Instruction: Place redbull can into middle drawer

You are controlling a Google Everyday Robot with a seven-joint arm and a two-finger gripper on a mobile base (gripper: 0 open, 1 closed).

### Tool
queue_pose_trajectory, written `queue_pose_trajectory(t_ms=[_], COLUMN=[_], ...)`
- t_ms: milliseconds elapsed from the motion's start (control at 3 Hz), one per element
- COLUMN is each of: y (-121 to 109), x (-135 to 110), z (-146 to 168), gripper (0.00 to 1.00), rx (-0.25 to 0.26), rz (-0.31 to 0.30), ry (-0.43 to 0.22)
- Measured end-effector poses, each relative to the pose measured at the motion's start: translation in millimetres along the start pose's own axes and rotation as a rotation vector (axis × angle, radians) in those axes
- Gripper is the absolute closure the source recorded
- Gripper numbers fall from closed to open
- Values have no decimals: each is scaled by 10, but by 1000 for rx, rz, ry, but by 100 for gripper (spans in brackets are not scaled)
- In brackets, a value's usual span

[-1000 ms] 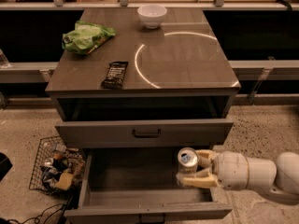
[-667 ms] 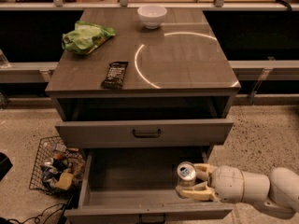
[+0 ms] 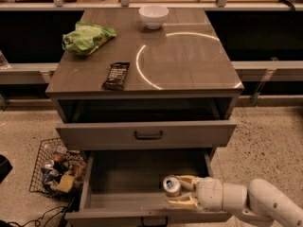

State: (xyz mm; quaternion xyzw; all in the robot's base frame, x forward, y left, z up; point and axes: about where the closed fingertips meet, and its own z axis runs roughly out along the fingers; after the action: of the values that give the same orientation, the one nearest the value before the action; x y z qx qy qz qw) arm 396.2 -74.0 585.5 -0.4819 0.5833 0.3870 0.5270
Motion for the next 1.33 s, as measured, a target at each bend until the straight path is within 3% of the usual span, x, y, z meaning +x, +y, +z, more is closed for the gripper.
queue_pose_trajectory(t_ms=[333,667,1000,1333], y=[-223,-223,-290,-483], x=[135,135,236,547], z=[669,669,883,1381], gripper=[100,100,100,100], rx=[-28,-28,-47,-102], rz=[-55,-55,-41,-6], ry=[26,26,6,-7])
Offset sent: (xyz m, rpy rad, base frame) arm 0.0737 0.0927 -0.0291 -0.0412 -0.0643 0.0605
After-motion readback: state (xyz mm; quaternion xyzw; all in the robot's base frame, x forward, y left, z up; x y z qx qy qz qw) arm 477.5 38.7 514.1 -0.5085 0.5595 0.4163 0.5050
